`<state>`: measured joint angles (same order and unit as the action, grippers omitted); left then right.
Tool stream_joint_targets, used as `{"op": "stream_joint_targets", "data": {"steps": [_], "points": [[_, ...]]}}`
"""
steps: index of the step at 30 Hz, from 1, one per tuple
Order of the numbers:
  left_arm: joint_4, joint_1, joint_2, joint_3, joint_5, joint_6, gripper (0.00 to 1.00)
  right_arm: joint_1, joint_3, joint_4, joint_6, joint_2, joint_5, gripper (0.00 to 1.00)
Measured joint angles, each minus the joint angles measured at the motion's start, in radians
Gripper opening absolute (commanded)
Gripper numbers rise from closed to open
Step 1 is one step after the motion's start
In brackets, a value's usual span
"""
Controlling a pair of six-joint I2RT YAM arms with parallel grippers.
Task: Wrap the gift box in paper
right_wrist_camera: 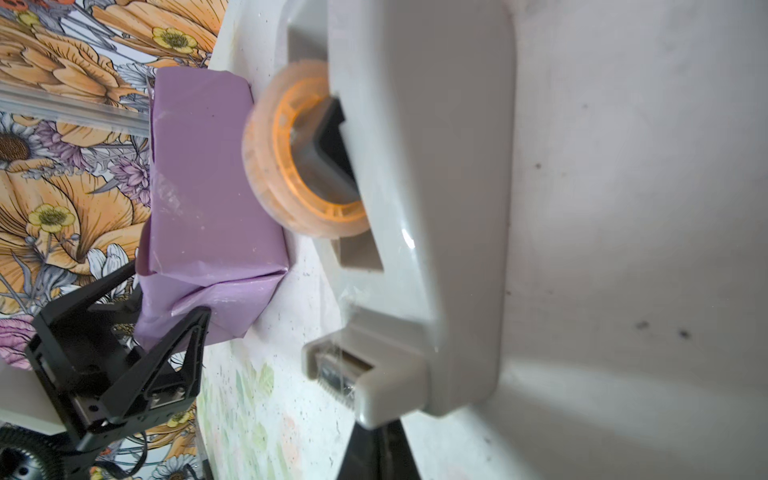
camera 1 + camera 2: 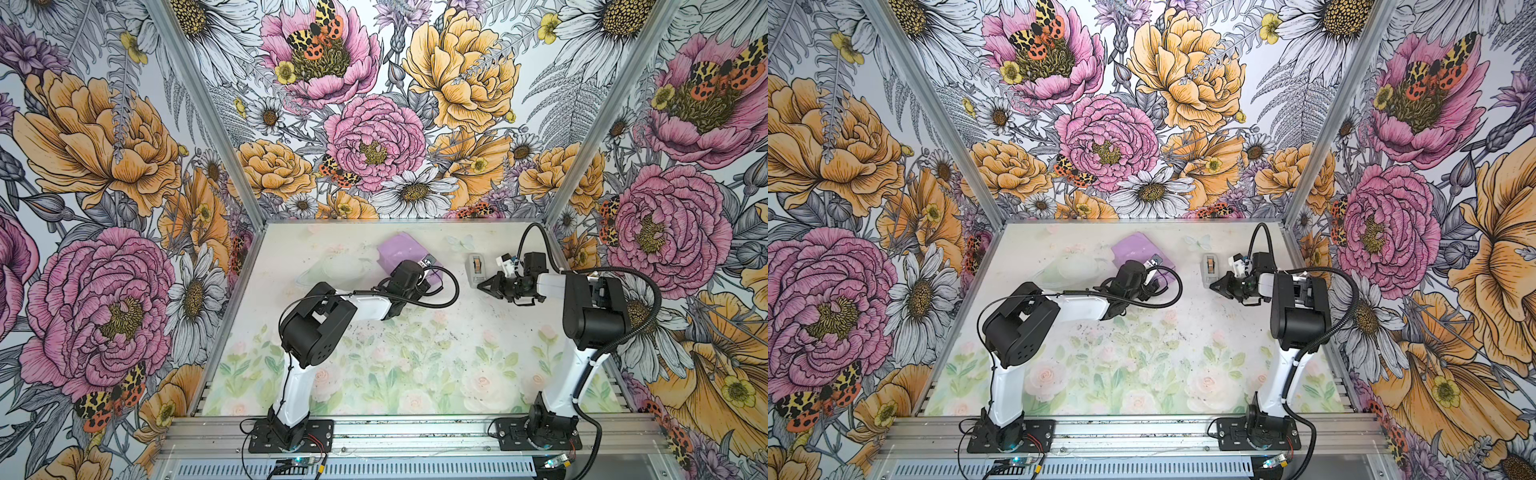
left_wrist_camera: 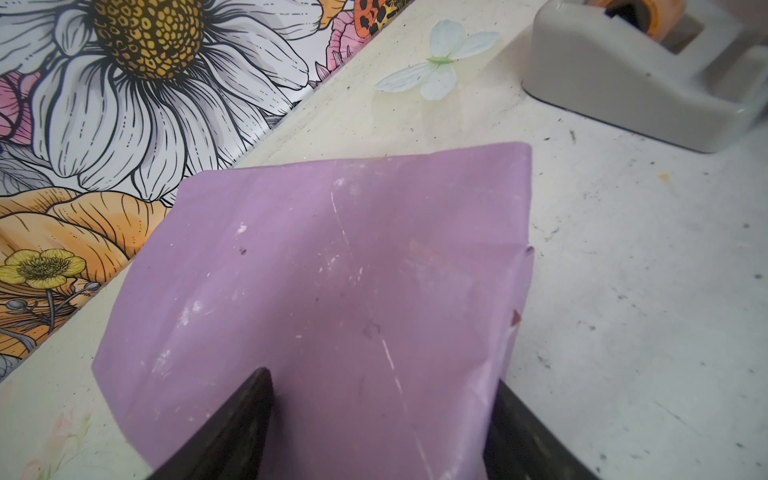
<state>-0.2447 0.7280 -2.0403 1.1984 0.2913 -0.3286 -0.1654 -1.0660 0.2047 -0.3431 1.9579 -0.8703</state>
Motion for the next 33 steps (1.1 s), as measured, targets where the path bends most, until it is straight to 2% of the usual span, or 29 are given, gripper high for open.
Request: {"op": "stream_joint_targets", "data": {"steps": [18,30,31,33], "points": [[-0.002,-0.005,0.0,0.0,-0.011,-0.003,0.76,-0.019,0.105,-0.012,-0.034,-0.123,0.002,0.0],[-0.003,-0.005,0.0,0.0,-0.012,-0.003,0.76,-0.021,0.174,0.058,-0.045,-0.137,0.001,0.0],[-0.003,-0.005,0.0,0.0,-0.012,-0.003,0.76,-0.021,0.175,0.068,-0.044,-0.14,0.002,0.01],[-0.003,-0.005,0.0,0.0,-0.012,-0.003,0.76,-0.021,0.175,0.081,-0.042,-0.15,0.01,0.19]]}}
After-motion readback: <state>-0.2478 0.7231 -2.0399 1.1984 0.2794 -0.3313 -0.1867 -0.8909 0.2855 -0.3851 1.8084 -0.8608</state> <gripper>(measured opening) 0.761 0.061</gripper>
